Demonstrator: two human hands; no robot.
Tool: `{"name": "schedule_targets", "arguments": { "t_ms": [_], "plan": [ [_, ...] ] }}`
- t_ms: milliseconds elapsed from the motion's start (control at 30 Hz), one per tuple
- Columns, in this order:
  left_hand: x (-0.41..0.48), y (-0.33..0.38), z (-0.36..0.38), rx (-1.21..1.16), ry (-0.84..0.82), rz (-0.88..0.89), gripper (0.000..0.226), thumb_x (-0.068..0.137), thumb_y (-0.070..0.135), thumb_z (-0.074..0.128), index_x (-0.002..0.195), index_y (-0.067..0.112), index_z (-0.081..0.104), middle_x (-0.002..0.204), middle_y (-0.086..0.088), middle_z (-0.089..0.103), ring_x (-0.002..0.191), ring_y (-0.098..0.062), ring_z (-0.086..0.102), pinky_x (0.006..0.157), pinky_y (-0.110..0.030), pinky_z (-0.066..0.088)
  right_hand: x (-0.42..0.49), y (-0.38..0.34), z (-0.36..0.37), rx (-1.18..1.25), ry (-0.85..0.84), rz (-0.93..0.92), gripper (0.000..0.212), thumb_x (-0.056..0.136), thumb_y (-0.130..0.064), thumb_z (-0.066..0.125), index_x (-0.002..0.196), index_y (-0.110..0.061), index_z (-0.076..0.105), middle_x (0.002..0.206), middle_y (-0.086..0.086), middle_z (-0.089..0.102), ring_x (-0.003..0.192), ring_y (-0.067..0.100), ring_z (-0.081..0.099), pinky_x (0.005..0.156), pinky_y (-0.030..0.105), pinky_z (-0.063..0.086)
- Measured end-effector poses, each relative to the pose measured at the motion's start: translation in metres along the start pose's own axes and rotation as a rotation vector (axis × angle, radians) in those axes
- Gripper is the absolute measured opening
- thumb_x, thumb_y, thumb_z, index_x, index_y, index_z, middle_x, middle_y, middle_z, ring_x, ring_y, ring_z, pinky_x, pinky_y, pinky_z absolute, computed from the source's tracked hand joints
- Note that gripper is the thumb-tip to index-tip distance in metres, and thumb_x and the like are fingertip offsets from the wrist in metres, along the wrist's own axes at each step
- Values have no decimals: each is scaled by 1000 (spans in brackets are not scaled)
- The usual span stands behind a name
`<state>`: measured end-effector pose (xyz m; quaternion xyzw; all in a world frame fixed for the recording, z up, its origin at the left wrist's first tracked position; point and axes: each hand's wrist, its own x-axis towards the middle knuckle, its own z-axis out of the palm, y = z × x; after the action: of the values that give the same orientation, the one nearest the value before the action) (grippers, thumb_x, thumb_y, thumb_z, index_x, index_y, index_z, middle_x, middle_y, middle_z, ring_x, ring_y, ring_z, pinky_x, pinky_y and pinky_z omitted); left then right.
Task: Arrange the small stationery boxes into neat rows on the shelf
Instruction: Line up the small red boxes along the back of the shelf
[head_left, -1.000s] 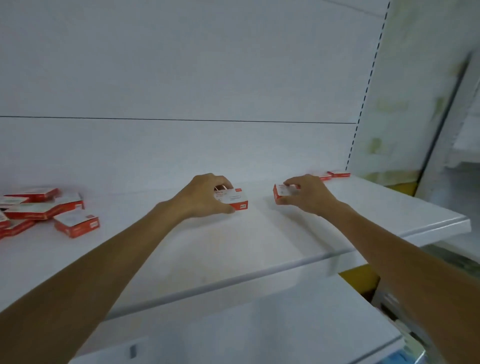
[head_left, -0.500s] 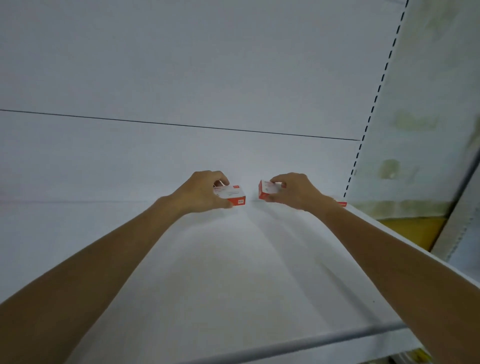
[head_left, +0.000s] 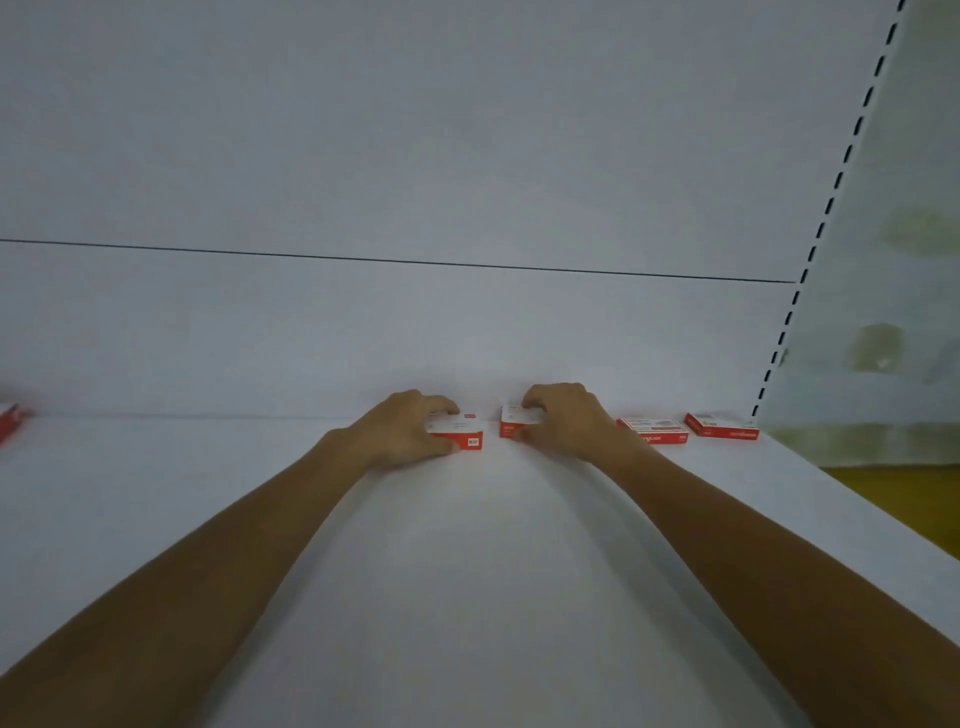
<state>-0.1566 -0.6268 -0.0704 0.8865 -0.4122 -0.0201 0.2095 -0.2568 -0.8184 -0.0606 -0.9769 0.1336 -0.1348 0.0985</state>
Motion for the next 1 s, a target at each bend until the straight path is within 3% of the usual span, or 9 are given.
{"name": "schedule_targets", "arguments": {
  "t_ms": [100, 233, 267, 333, 433, 567, 800, 900, 1000],
  "plan": [
    [0, 3, 1, 32, -2, -17, 56, 81, 39, 62, 132, 27, 42, 125, -10, 48, 114, -25, 46, 95, -31, 38, -1, -5, -2, -191, 8, 13, 48, 82, -58, 52, 111, -21, 61, 114, 3, 60, 103, 24, 56, 77, 30, 38],
    [-20, 3, -5, 39, 37, -67, 68, 79, 45, 62, 138, 26, 31, 131, -9, 41, 122, -26, 39, 100, -38, 37, -5, -25, -5, -507, 45, -13, 36, 89, -39, 49, 115, -14, 58, 119, 10, 45, 108, 26, 46, 80, 34, 34],
    [-29, -2, -11, 49, 54, -71, 68, 80, 45, 62, 137, 25, 33, 132, -9, 40, 123, -26, 38, 101, -37, 36, -7, -32, -6, -494, 26, -5, 37, 89, -39, 49, 117, -16, 57, 122, 10, 43, 114, 28, 41, 87, 38, 34],
    [-50, -17, -31, 56, 107, -77, 61, 81, 46, 60, 133, 24, 38, 130, -6, 43, 120, -22, 41, 96, -31, 36, -11, -50, -12, -209, -26, 15, 42, 87, -41, 53, 123, -21, 53, 128, 10, 41, 123, 29, 35, 99, 43, 30],
    [-91, -48, -63, -7, 217, -107, 44, 84, 48, 54, 122, 24, 50, 117, 0, 52, 102, -14, 47, 86, -25, 36, -12, -95, -25, 164, 64, -117, 38, 86, -29, 57, 123, -19, 55, 129, 9, 46, 123, 26, 40, 102, 39, 35],
    [-159, -93, -92, -43, 346, -172, 31, 89, 44, 48, 107, 22, 60, 104, 3, 59, 94, -11, 51, 83, -25, 37, -13, -187, -23, 199, 154, -312, 38, 86, -23, 55, 123, -15, 54, 125, 10, 52, 119, 25, 43, 102, 38, 35],
    [-306, -176, -152, 86, 403, -330, 24, 89, 37, 51, 99, 20, 64, 94, 6, 58, 88, -13, 54, 74, -26, 37, -43, -355, 21, 318, 2, -485, 39, 86, -23, 56, 125, -16, 51, 121, 7, 54, 110, 22, 51, 96, 37, 42],
    [-366, -206, -175, 16, 500, -394, 20, 90, 36, 50, 91, 22, 63, 95, 3, 62, 85, -12, 52, 66, -24, 34, -59, -417, 41, 338, -62, -516, 39, 85, -24, 57, 123, -18, 51, 119, 4, 58, 106, 21, 56, 90, 35, 45],
    [-414, -226, -190, -56, 580, -431, 16, 91, 37, 49, 91, 28, 62, 96, 9, 59, 89, -9, 51, 73, -22, 31, -74, -471, 59, 332, -76, -565, 40, 85, -21, 57, 125, -18, 51, 120, 5, 59, 104, 24, 57, 85, 34, 44]
  ]
}}
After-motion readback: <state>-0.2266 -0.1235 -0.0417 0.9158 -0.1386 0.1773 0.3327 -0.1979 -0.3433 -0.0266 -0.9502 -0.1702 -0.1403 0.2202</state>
